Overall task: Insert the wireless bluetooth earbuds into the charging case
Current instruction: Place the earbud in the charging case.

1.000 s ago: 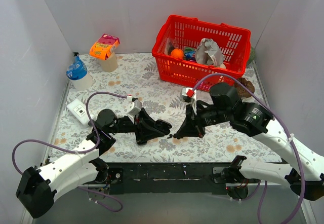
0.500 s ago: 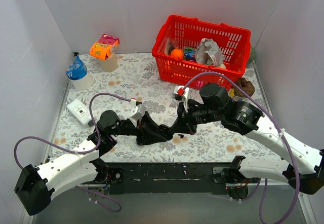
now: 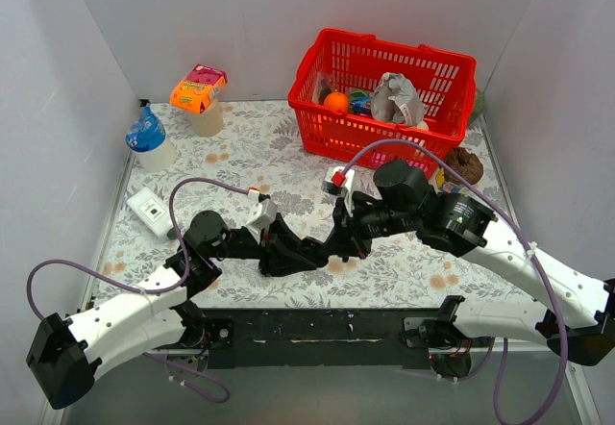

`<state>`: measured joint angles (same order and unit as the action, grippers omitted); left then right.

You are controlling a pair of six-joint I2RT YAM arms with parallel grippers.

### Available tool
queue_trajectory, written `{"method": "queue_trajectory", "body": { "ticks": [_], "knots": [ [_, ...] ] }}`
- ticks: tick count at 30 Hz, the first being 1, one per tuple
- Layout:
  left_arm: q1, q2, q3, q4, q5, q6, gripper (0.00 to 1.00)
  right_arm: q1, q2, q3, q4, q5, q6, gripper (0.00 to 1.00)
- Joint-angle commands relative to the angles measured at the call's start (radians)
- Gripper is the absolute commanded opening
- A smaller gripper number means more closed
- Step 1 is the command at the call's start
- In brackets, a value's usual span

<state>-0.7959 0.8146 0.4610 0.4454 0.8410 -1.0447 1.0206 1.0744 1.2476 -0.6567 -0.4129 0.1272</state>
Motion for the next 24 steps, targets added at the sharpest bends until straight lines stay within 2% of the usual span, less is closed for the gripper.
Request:
{"method": "queue_trajectory", "body": {
  "ticks": [1, 12, 24],
  "knots": [
    [-0.005, -0.029, 0.025, 0.045, 0.000, -0.009, 0.00, 0.013, -0.021, 0.015, -0.026, 0.009, -0.029, 0.01],
    [-0.005, -0.029, -0.008, 0.171, 0.015, -0.097, 0.00, 0.027, -0.051, -0.022, 0.009, -0.023, -0.018, 0.01],
    [-0.009, -0.025, -0.012, 0.184, 0.006, -0.100, 0.00, 0.049, -0.030, -0.036, 0.072, -0.024, 0.009, 0.01]
  ]
}}
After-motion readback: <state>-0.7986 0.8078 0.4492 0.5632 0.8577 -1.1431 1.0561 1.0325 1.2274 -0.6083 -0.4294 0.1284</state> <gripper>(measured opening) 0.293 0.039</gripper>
